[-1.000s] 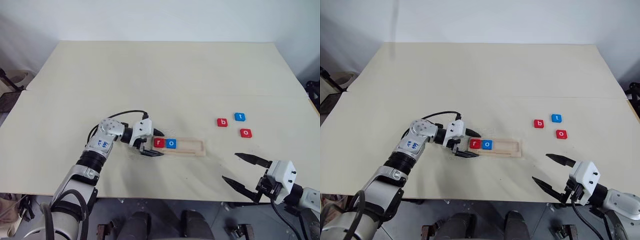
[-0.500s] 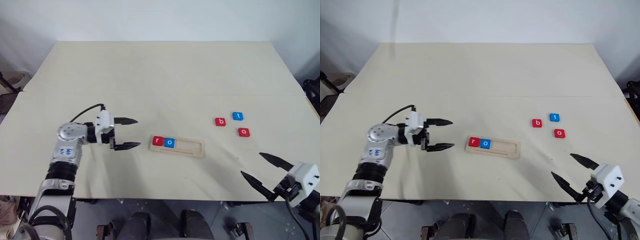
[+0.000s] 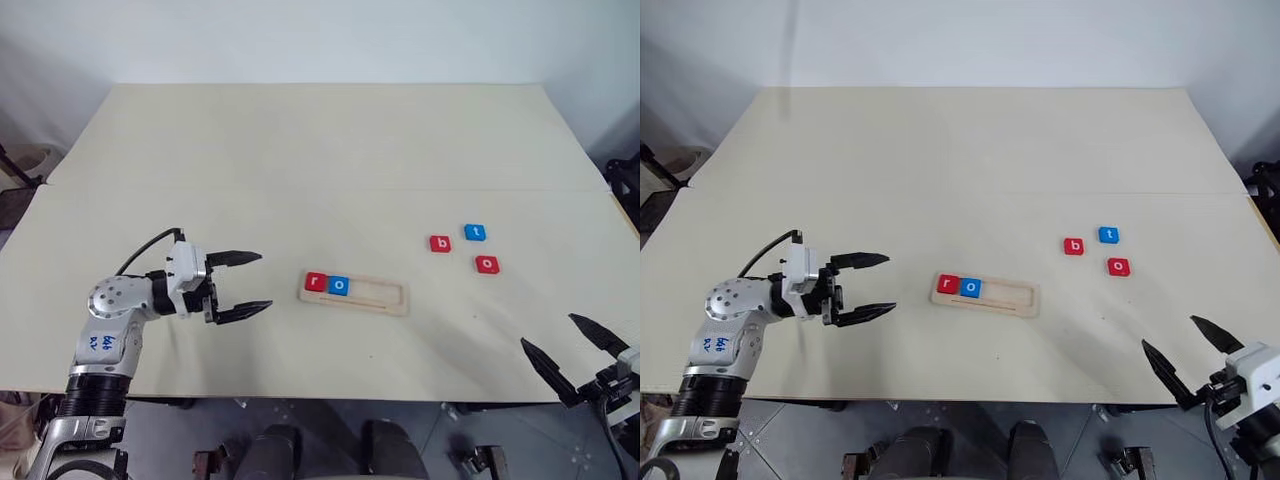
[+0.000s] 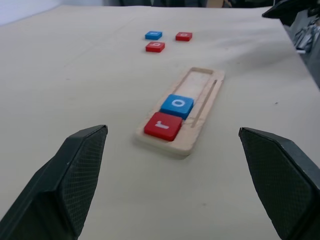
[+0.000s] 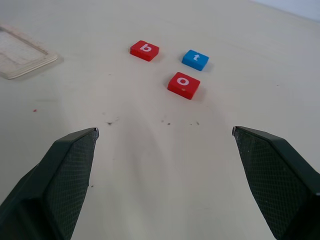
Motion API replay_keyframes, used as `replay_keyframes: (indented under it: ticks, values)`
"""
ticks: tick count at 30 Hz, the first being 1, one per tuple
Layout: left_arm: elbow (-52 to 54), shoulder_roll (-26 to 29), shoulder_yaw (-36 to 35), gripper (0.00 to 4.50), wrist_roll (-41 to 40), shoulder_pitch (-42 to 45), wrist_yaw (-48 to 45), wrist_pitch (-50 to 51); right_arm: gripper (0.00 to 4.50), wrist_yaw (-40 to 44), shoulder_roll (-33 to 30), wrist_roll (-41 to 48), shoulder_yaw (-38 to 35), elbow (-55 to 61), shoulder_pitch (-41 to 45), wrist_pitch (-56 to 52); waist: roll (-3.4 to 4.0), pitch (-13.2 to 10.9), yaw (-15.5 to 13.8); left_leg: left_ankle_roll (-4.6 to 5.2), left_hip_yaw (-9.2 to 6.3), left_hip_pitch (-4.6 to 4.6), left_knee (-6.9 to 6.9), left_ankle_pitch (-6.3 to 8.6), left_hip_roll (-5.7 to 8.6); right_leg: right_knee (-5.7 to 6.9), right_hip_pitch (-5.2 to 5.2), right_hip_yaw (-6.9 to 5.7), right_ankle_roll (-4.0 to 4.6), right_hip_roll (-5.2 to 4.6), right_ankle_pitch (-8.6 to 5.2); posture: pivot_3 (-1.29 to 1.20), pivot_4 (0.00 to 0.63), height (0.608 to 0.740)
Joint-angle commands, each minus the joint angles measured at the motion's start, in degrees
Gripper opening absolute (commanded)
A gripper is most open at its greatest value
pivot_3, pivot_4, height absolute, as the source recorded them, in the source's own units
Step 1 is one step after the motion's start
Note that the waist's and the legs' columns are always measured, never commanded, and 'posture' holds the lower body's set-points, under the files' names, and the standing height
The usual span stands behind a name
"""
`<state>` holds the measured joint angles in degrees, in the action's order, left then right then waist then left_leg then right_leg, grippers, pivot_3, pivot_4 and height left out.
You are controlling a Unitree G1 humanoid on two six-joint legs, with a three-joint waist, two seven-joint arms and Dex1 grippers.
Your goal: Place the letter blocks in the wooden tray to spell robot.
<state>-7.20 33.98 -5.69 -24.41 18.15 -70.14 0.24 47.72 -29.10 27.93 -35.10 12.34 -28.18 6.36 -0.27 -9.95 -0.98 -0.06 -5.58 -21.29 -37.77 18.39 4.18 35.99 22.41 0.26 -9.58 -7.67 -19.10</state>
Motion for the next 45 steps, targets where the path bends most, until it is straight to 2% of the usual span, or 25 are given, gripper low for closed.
replay_keyframes:
  ticks: [1, 10, 21, 26, 35, 45]
  values:
    - [3.0, 0.6, -0.6, 4.47, -2.7, -0.2, -0.7, 2.2, 4.50, -0.1, 0.4, 0.5, -1.1, -0.4, 0.0, 2.0, 0.00, 0.0, 0.0, 0.00, 0.00, 0.00, 0.00, 0.00, 0.01, 0.00, -0.01, 0.00, 0.00, 0.00, 0.00, 0.00, 0.150, 0.740]
    - [3.0, 0.2, -0.7, 4.47, -1.9, -0.2, -0.1, 1.5, 4.50, 0.1, -0.8, 1.4, 1.3, -0.8, 5.0, 1.3, 0.02, 0.0, 0.1, 0.00, 0.01, 0.01, 0.00, 0.00, 0.01, -0.01, 0.00, 0.01, 0.00, 0.00, 0.00, 0.00, 0.150, 0.740]
    - [3.5, 0.1, -0.2, 4.47, -2.2, 0.0, -0.7, 1.4, 4.50, -0.6, -6.8, 3.6, 3.0, 1.7, 14.7, -7.5, 0.03, 0.0, 0.1, 0.00, 0.01, 0.00, 0.00, 0.00, 0.01, -0.01, 0.00, -0.01, 0.00, 0.00, 0.00, 0.00, 0.150, 0.740]
    - [3.4, -0.2, -0.1, 4.47, -2.1, 0.3, -0.5, 1.4, 4.50, -0.1, -6.4, 2.9, 2.7, 2.2, 12.8, -7.4, 0.03, 0.0, -0.4, 0.01, 0.01, -0.01, -0.01, 0.00, 0.05, -0.03, -0.02, -0.01, 0.00, -0.05, 0.00, 0.00, 0.150, 0.740]
    - [1.4, -0.8, 1.1, 4.47, -1.5, 2.1, -0.7, 1.9, 4.50, -2.2, -1.3, 1.5, 0.0, 5.5, 2.3, -3.3, 0.03, 0.0, -0.3, 0.02, 0.03, -0.01, -0.01, 0.01, 0.05, -0.03, -0.02, 0.01, 0.00, -0.03, 0.00, 0.00, 0.150, 0.740]
    - [-0.2, -0.8, 1.3, 4.47, -1.5, 3.4, -1.4, 1.3, 4.50, -3.6, -0.6, 1.7, 0.3, 5.8, 1.1, -2.3, 0.04, 0.0, 0.3, 0.00, 0.04, 0.01, 0.05, 0.00, 0.01, -0.02, 0.01, 0.01, 0.00, 0.00, 0.00, 0.00, 0.150, 0.740]
